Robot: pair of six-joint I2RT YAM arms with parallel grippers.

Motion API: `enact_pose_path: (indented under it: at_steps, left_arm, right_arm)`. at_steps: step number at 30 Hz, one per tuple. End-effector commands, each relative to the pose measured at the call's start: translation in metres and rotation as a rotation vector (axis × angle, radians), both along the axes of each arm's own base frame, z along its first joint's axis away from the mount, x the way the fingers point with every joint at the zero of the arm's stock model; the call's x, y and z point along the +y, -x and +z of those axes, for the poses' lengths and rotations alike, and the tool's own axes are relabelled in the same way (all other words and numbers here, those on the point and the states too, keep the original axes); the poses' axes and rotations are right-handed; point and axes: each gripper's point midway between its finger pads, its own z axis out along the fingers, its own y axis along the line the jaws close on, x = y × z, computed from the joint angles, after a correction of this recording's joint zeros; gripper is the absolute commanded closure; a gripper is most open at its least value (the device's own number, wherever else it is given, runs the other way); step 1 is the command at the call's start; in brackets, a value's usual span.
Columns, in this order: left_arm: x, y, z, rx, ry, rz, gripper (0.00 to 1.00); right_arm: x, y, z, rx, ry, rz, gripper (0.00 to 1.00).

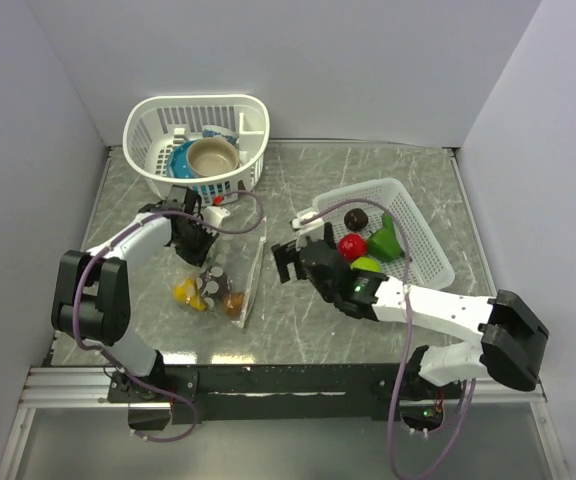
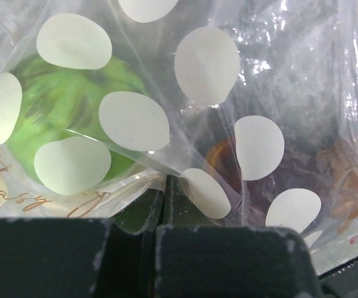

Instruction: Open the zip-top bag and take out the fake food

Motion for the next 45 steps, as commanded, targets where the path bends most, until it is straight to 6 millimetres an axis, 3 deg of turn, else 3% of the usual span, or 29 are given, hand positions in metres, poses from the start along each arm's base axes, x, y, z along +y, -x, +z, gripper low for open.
enact_pose_path:
  at_steps: [1, 6, 9, 12, 22, 31, 42, 45]
  left_arm:
    - [-0.004, -0.024, 0.001, -0.054, 0.008, -0.027, 0.99]
    - [-0.003, -0.025, -0.010, -0.037, -0.003, -0.037, 0.99]
    - [-0.003, -0.026, -0.014, -0.049, -0.005, -0.062, 0.99]
    - [-0.001, -0.029, -0.016, -0.056, -0.022, -0.073, 0.99]
    - [-0.002, -0.028, -0.017, -0.045, -0.047, -0.117, 0.99]
    - [0.000, -0.016, -0.019, -0.027, -0.058, -0.164, 0.99]
    - [-0.006, -0.014, -0.011, -0.014, -0.027, -0.174, 0.99]
    - [-0.006, -0.016, -0.012, -0.007, -0.032, -0.160, 0.99]
  right_arm:
    - [0.043, 0.018, -0.032, 0.035, 0.022, 0.202, 0.00]
    - [0.089, 0.049, -0.075, 0.097, 0.045, 0.362, 0.09]
    - [0.107, 0.059, -0.091, 0.113, 0.075, 0.421, 0.13]
    - [0.119, 0.064, -0.092, 0.093, 0.076, 0.452, 0.14]
    - [0.139, 0.055, -0.087, 0.024, 0.090, 0.506, 0.13]
    - [0.099, 0.034, -0.094, 0.034, 0.096, 0.403, 0.14]
    - [0.136, 0.031, -0.093, 0.042, 0.058, 0.468, 0.13]
    - [0.148, 0.040, -0.092, 0.053, 0.038, 0.523, 0.13]
